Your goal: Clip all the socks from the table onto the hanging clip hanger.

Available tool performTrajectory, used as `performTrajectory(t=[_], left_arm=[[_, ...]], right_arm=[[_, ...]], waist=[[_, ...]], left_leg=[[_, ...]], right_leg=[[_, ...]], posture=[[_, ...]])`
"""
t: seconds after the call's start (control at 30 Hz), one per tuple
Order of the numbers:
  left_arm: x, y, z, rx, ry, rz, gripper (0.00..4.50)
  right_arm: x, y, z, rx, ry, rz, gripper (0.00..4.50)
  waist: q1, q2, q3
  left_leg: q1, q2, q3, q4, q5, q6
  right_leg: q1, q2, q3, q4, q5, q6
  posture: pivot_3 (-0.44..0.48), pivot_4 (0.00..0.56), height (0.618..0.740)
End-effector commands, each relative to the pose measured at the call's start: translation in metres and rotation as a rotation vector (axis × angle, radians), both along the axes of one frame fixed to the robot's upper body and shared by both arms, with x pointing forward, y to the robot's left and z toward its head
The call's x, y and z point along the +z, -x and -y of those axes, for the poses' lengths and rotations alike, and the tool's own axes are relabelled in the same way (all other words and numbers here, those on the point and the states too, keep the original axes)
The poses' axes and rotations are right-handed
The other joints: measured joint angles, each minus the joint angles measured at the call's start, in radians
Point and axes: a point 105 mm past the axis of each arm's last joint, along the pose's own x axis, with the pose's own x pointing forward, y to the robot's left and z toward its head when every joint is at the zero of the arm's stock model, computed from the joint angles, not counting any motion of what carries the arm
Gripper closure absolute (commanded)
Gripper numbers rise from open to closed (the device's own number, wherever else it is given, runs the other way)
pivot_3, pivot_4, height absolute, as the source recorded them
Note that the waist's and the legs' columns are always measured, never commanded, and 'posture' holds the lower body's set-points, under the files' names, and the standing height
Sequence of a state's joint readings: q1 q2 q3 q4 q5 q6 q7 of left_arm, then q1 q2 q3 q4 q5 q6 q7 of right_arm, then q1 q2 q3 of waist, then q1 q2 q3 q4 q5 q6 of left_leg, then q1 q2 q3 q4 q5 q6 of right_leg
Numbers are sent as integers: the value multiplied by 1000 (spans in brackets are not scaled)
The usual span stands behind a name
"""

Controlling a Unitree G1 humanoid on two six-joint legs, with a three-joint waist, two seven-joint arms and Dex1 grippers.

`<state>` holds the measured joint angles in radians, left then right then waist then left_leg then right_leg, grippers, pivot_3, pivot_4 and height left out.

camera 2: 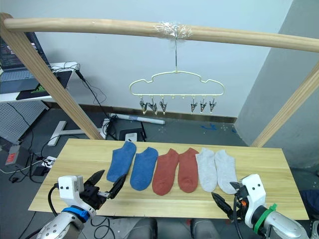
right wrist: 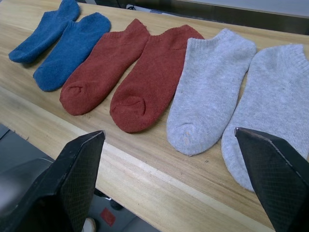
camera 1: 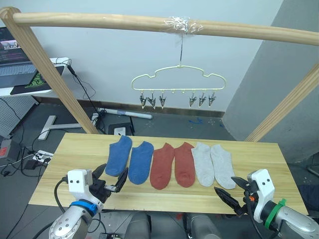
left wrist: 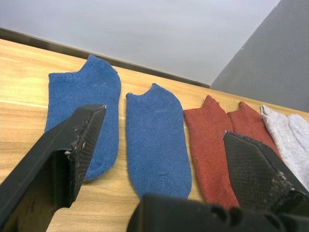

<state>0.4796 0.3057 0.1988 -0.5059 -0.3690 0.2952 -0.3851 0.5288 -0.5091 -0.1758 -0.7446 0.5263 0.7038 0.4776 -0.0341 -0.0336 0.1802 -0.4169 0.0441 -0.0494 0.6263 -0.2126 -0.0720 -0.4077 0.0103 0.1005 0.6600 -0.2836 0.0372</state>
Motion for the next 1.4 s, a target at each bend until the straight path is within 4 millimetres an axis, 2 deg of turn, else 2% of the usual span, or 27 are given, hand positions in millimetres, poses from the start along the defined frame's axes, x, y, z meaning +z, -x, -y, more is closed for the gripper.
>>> performTrajectory(t=[0.03,0.63,0.83,1.2,1.4], left_arm=[[11,0,5,-27,-16,54,45],[11,-2,4,-31,-30,52,45],[17,-11,6,-45,-35,66,45],[44,-48,12,-58,-30,95,45],[53,-64,25,-97,-20,103,45]], right_arm=[[6,-1,0,10,11,34,0],[8,-4,-2,25,9,54,0],[12,-8,-5,36,1,73,0],[55,-42,-17,122,13,219,0],[84,-59,-32,231,-3,290,0]], waist=[[1,0,0],[2,0,-1],[2,0,-1],[1,0,-2],[1,0,-2]], left_leg=[[0,0,0,0,0,0],[1,0,0,2,0,0],[1,0,-1,2,0,0],[2,1,-1,4,1,1],[2,0,-3,3,1,1]], right_leg=[[0,0,0,0,0,0],[1,1,0,2,0,0],[2,2,0,3,0,0],[3,3,1,5,4,1],[3,4,0,5,9,9]], posture=[[16,154,740],[16,157,740],[16,160,740],[8,158,740],[-3,156,740]])
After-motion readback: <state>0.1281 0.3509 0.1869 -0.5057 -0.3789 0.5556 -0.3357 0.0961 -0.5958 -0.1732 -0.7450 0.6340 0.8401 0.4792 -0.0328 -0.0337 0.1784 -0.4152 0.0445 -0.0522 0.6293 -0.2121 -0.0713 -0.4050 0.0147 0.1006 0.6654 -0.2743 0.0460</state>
